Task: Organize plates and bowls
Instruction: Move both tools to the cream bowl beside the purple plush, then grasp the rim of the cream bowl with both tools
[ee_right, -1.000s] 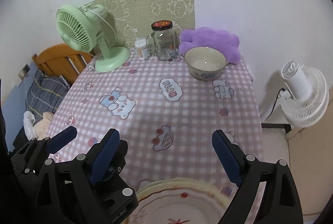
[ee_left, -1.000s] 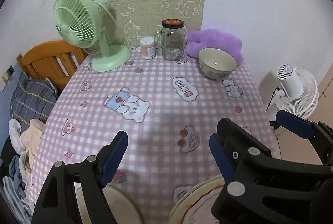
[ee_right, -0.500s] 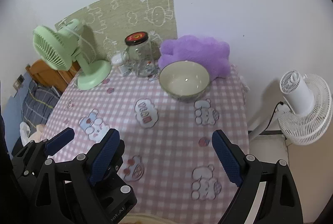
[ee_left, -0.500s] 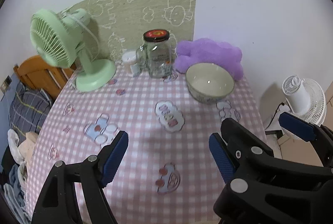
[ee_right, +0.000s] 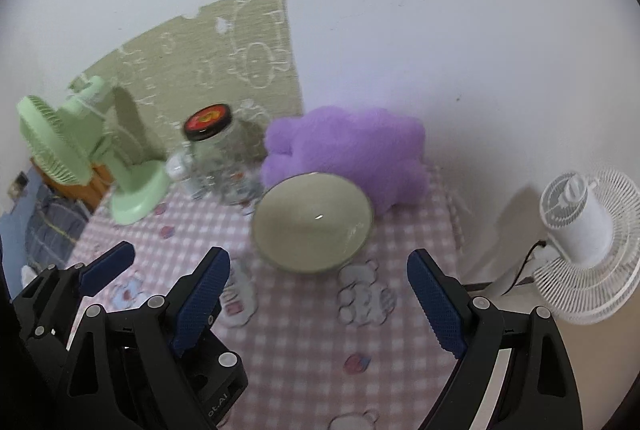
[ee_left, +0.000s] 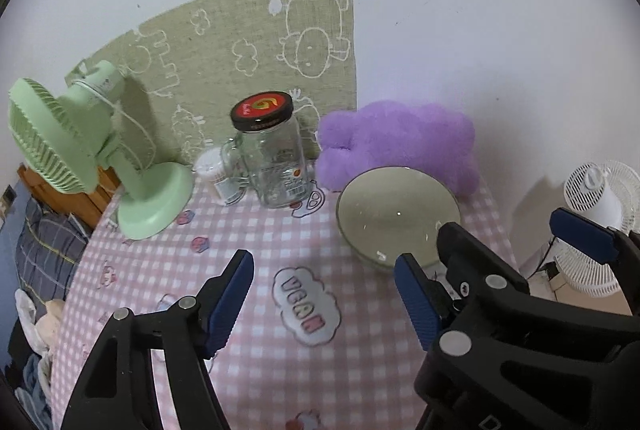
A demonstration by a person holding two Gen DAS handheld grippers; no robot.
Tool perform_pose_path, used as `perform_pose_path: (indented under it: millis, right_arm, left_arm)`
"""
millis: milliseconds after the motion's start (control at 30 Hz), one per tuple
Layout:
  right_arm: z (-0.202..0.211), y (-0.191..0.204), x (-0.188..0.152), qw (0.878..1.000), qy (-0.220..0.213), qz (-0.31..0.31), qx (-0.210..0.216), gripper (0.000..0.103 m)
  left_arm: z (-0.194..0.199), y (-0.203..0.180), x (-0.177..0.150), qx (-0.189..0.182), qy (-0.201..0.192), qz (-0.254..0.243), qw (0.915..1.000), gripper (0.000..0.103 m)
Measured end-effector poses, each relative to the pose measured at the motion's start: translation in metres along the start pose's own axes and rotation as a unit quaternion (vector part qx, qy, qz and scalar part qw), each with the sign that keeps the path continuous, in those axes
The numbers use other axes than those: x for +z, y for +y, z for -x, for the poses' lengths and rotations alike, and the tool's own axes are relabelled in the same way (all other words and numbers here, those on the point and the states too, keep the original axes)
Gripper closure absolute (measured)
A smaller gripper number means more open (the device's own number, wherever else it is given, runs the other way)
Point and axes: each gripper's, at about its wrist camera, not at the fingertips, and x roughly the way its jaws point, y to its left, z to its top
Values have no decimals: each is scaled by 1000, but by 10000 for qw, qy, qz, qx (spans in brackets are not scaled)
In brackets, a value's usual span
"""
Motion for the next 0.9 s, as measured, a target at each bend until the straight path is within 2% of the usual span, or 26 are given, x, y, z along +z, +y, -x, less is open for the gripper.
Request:
perform_pose_path:
  millis: [133, 267, 367, 433, 533, 600, 833, 900]
  right_arm:
    - [-25, -10, 8, 9998, 7, -122, -171, 11]
    - [-41, -18, 8, 9991, -135, -206, -338, 15]
    - [-59, -24, 9, 9992, -45, -222, -327, 24]
    - [-70, -27, 8, 9989, -30, -270, -378, 25]
    - [-85, -33, 8, 9987, 41, -356, -363, 26]
    - [-93, -36, 9, 9984, 75, -370, -412, 33]
    - [-123, -43, 8, 9976, 303, -517, -336, 46]
    - [-128, -42, 8, 9975, 341, -523, -325, 57]
  left_arm:
    - [-25, -4, 8, -33, 93, 82, 9999, 29]
    - [-51, -7, 11, -293, 325, 203, 9988, 33]
    - [-68, -10, 11, -174, 441, 276, 9985, 34]
    - [-77, -12, 11, -116, 459, 285, 9985, 35]
    - [-90, -15, 13, -47, 524, 245, 9983, 44]
    - [-101, -17, 14, -81, 611, 217, 9979, 50]
    - [-125, -18, 16, -32, 767, 160, 9969, 68]
    - [-131, -18, 16, -37, 804, 149, 9966, 74]
